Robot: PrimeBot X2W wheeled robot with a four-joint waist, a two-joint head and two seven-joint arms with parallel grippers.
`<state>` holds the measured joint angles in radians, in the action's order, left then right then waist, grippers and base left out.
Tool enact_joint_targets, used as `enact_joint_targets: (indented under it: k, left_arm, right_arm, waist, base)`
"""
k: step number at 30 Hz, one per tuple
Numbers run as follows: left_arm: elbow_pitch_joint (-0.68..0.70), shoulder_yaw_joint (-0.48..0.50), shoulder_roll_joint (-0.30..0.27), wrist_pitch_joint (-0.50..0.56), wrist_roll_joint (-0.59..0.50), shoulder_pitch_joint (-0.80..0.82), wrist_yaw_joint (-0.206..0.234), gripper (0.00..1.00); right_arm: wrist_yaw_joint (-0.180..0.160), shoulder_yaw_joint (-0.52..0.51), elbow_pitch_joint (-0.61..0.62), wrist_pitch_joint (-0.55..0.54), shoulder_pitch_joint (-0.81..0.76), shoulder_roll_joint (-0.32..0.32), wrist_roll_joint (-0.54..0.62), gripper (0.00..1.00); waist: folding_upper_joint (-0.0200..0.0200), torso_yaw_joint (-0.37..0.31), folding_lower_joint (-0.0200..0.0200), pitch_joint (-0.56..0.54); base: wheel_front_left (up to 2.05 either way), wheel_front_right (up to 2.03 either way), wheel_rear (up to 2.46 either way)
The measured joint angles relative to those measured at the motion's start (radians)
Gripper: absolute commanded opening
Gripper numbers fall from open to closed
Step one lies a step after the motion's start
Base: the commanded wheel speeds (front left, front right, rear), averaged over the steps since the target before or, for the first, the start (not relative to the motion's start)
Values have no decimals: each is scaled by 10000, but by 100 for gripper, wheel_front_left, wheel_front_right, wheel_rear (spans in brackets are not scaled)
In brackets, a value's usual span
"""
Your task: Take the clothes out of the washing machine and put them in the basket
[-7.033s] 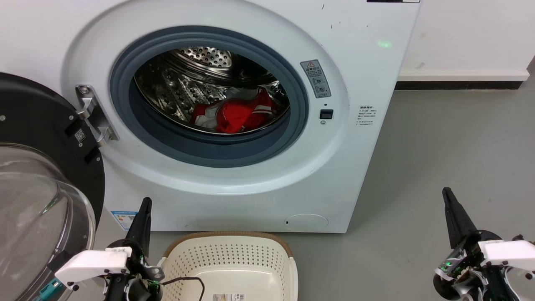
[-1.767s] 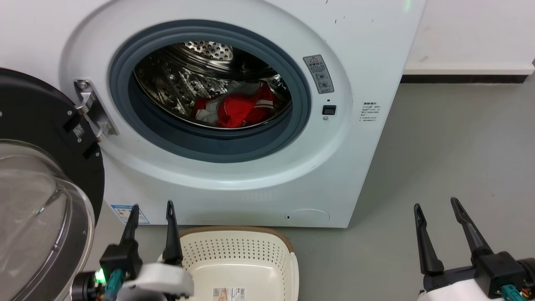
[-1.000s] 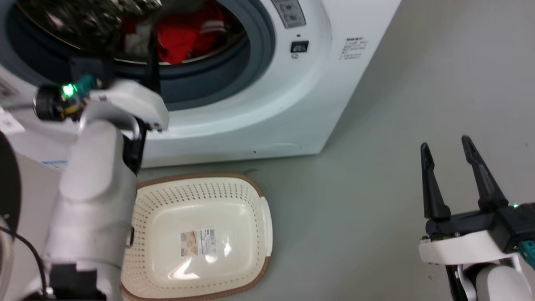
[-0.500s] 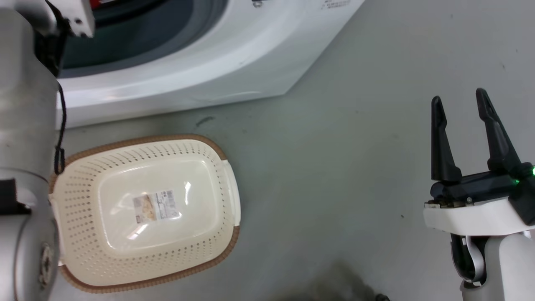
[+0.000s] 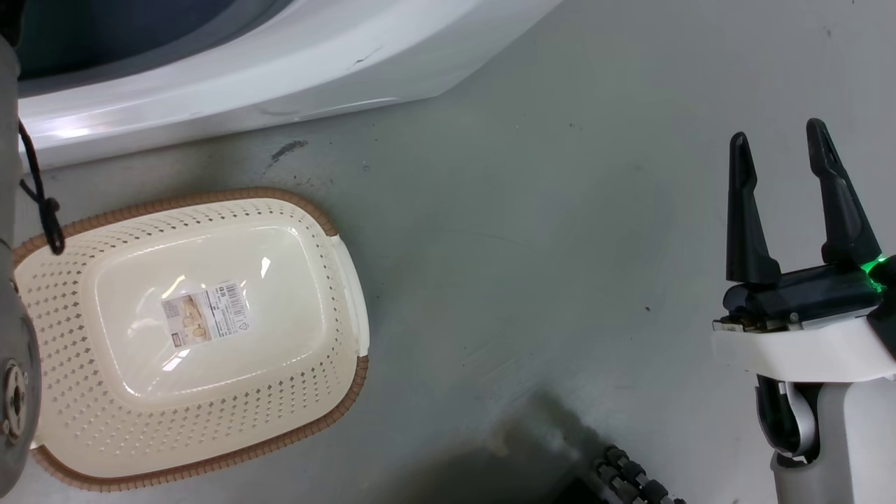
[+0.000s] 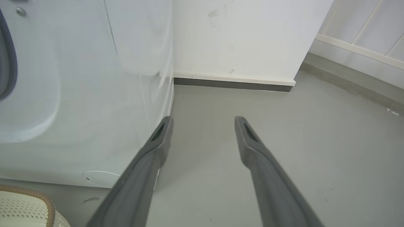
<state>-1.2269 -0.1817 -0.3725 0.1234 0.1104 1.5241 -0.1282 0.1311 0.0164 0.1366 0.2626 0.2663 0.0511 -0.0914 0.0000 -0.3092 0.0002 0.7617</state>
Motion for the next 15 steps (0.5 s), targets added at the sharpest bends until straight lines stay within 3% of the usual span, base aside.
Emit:
enact_joint_targets:
  k: [6,7,8,15]
  left_arm:
    - [-169,-320,29,385,194,165,0,100]
    - [-186,-366,19,407,245,173,0,45]
    - [-199,-408,12,387,249,173,-2,0]
    - [-276,-752,31,270,662,147,-10,0]
  right_arm:
    - [0,-15,-12,0,63,-2,-46,100]
    - [0,-23,-10,0,78,0,-48,100]
    - [0,-25,-10,0,95,-2,-48,100]
    - [0,-23,-8,0,110,-2,6,100]
  waist:
    - [0,1,-1,68]
    - [0,9,-1,57]
    - [0,18,0,47]
    - [0,88,0,-92]
  base:
    - [0,0,0]
    - [0,0,0]
    - [0,0,0]
    - [0,0,0]
